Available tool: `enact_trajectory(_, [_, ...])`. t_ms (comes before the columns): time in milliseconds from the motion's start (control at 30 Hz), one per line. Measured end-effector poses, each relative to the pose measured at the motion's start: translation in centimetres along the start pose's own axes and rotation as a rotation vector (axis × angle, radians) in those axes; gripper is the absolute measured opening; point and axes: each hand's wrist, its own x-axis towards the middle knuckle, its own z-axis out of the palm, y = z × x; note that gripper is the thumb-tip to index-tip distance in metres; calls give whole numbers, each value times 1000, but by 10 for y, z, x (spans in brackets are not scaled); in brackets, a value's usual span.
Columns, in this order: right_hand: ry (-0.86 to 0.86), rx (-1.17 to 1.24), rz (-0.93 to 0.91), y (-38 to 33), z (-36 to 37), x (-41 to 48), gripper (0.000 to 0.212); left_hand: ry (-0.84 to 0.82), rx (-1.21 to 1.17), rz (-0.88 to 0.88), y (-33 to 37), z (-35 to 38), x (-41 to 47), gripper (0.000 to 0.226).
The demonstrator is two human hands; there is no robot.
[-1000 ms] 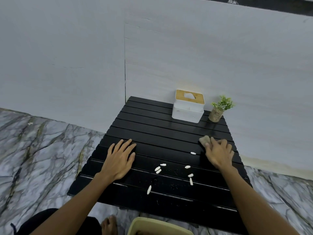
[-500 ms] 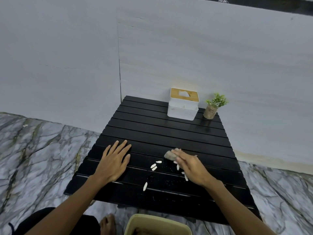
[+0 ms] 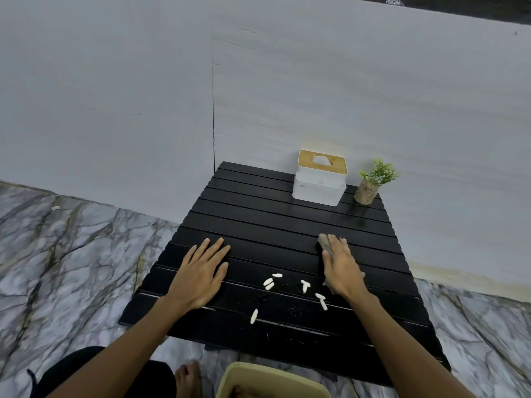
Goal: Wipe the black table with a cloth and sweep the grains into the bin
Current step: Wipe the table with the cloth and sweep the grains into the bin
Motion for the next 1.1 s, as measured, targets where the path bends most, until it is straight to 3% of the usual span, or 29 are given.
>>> enact_trajectory(267, [-324, 20, -458, -47, 23, -2, 47, 7, -1, 6, 1, 0, -1, 66])
enact_trajectory(467, [-432, 123, -620, -63, 21, -35, 40, 5, 8, 8, 1, -1, -2, 67])
enact_trajectory(567, [-433, 238, -561, -65, 8, -46, 35, 2, 6, 11, 1, -2, -2, 68])
enact_trajectory(733, [-197, 470, -326, -45, -44, -45, 26, 11, -15, 19, 3, -2, -8, 67])
enact_trajectory(900, [17, 158, -160, 22, -48, -44, 32, 37, -18, 56, 8, -2, -22, 61])
enact_trajectory(1100, [-15, 23, -151, 34, -17, -67, 48, 26, -20, 49, 16, -1, -36, 62])
